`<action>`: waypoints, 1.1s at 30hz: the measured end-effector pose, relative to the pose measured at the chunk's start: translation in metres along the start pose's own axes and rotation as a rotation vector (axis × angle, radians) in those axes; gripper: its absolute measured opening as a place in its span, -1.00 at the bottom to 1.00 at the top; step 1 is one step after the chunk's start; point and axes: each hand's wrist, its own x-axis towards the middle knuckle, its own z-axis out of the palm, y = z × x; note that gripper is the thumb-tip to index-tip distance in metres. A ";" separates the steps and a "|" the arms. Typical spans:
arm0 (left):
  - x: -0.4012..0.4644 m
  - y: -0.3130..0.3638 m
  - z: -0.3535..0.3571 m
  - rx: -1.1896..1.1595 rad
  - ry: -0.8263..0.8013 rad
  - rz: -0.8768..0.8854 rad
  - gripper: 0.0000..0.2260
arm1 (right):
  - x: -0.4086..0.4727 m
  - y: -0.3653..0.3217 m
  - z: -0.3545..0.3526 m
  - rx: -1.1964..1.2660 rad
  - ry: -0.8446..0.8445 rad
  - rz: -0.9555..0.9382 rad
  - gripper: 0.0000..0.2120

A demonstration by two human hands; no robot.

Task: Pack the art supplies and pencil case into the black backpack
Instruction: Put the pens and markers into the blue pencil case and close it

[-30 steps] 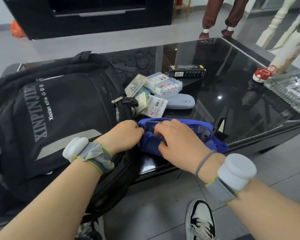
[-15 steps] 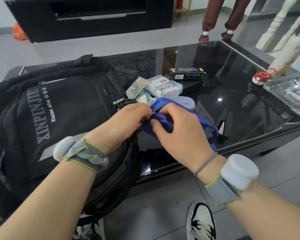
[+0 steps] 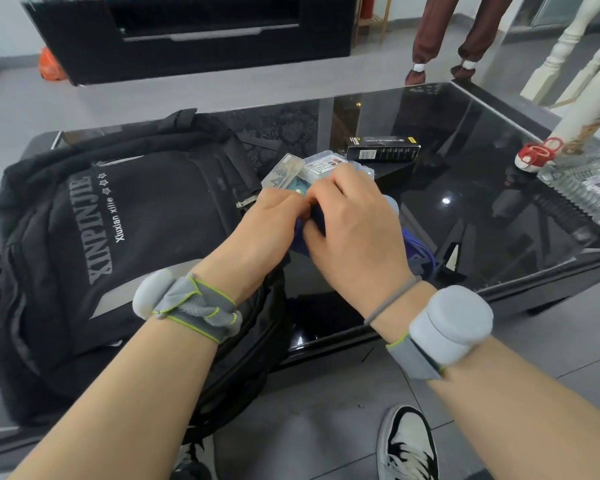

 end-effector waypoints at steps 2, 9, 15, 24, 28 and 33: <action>0.001 -0.001 0.000 0.004 0.000 0.002 -0.75 | 0.004 -0.002 0.002 0.025 0.006 0.010 -0.91; 0.009 -0.008 -0.008 0.010 0.065 -0.060 -0.60 | 0.011 0.000 0.004 0.019 -0.045 -0.022 -0.89; 0.009 -0.015 -0.013 -0.019 0.038 -0.024 -0.84 | 0.011 0.006 0.006 0.025 -0.033 0.007 -0.89; 0.008 -0.026 -0.010 0.631 0.050 0.546 -0.95 | 0.010 0.009 0.007 0.056 0.048 -0.030 -0.82; 0.011 -0.029 -0.016 0.737 0.077 0.616 -0.94 | 0.013 0.011 0.004 0.052 0.130 -0.021 -0.84; 0.012 -0.030 -0.023 0.790 0.087 0.625 -0.94 | 0.017 0.026 0.002 0.198 0.125 0.282 -0.83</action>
